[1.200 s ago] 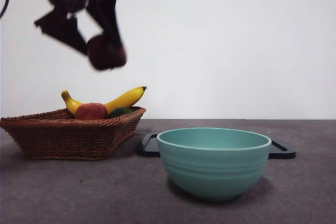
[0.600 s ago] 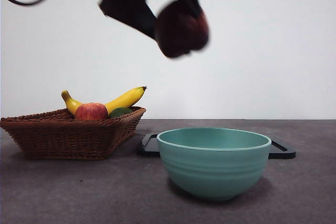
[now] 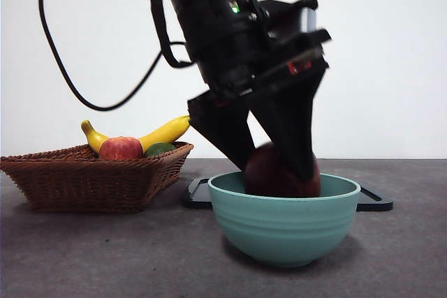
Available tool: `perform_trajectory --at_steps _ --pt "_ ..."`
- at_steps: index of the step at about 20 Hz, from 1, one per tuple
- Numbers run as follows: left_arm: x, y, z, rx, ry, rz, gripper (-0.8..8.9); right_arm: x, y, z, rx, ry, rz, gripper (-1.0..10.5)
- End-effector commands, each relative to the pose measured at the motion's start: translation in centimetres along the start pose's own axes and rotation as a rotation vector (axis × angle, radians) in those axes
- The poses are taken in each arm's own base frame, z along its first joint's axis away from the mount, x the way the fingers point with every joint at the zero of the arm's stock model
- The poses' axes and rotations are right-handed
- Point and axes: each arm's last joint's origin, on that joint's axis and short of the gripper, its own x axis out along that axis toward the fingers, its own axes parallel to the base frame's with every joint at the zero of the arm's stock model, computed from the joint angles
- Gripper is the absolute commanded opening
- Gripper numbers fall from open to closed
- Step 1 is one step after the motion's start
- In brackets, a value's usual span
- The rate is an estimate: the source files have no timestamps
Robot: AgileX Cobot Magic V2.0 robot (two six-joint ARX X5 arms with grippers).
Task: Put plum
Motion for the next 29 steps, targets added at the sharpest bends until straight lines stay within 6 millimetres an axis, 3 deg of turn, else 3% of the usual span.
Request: perform_trajectory --at_steps 1,4,12,15,18,24,29 --pt "1.5 -0.3 0.5 0.033 0.016 0.002 3.28 -0.2 0.1 0.4 -0.002 -0.016 0.002 4.0" --pt "2.4 -0.2 0.3 0.05 0.04 0.024 3.28 -0.2 0.1 0.4 -0.002 -0.016 0.002 4.0" --pt "2.5 -0.7 0.1 0.058 0.066 0.017 3.56 -0.2 0.1 0.4 -0.002 -0.017 0.002 4.0" --pt "2.3 -0.8 0.2 0.06 0.062 0.016 4.61 -0.2 0.1 0.4 -0.003 -0.017 0.002 4.0" --pt "1.6 -0.9 0.4 0.062 0.047 0.017 4.69 -0.2 0.1 0.4 -0.002 -0.017 0.002 4.0" --pt "-2.7 -1.5 2.3 0.071 -0.041 0.025 4.68 -0.2 0.1 0.4 -0.002 -0.016 0.002 4.0" --pt "-9.5 -1.2 2.7 0.052 -0.238 0.061 4.68 -0.2 0.1 0.4 -0.002 -0.016 0.002 4.0"
